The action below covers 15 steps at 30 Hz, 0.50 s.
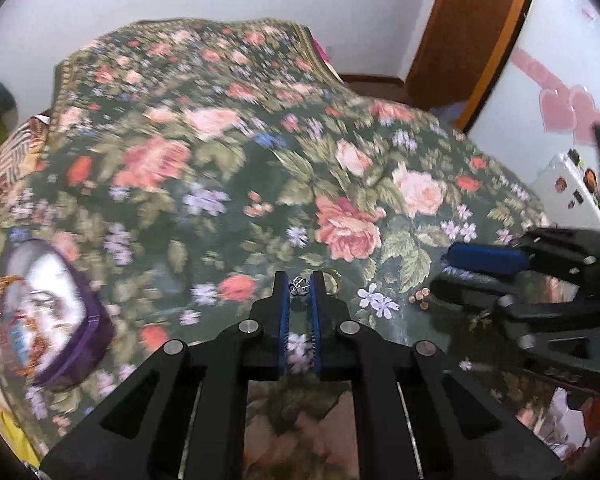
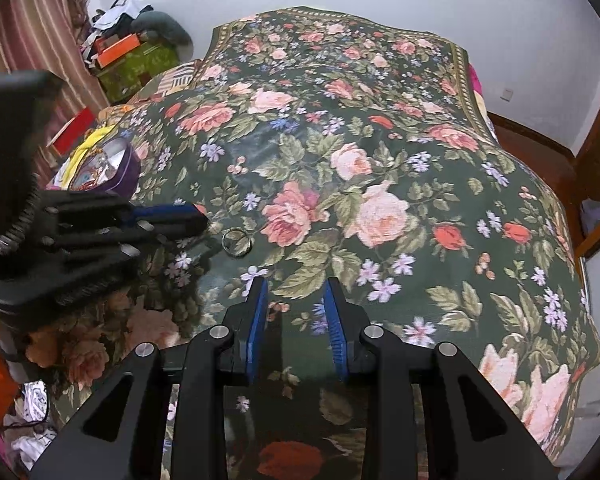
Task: Organize jewelry
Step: 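Grasp a small silver ring with the left tool while the right tool approaches another ring, then lift the ring with the left tool while the right tool grasps the large silver ring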
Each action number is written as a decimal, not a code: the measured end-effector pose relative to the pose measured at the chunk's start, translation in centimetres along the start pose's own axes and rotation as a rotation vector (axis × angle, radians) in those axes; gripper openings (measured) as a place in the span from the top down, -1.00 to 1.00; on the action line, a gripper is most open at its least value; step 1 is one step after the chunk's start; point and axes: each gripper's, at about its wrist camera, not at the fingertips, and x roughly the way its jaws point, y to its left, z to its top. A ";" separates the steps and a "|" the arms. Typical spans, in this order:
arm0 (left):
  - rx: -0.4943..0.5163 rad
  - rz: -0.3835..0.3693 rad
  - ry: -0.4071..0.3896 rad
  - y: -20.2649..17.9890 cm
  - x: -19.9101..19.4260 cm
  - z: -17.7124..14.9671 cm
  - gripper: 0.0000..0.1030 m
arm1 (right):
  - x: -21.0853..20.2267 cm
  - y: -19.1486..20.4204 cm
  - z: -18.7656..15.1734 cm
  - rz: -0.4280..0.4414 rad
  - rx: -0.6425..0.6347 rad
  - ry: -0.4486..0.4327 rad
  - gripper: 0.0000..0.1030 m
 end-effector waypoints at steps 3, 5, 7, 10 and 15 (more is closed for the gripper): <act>-0.009 0.010 -0.046 0.5 -2.4 0.1 0.84 | 0.1 0.7 0.1 0.009 -0.009 -0.004 0.20; -0.010 0.025 -0.080 0.6 -3.9 0.3 0.84 | 0.1 1.2 0.3 0.018 -0.021 -0.008 0.19; -0.014 0.031 -0.107 0.7 -5.2 0.4 0.84 | 0.1 1.8 0.5 0.032 -0.029 -0.010 0.19; -0.014 0.040 -0.133 1.1 -6.5 0.4 0.84 | 0.2 2.5 0.9 0.057 -0.034 -0.010 0.19; -0.041 0.064 -0.078 2.4 -5.6 -1.2 0.84 | 0.4 4.0 1.3 0.083 -0.055 -0.013 0.19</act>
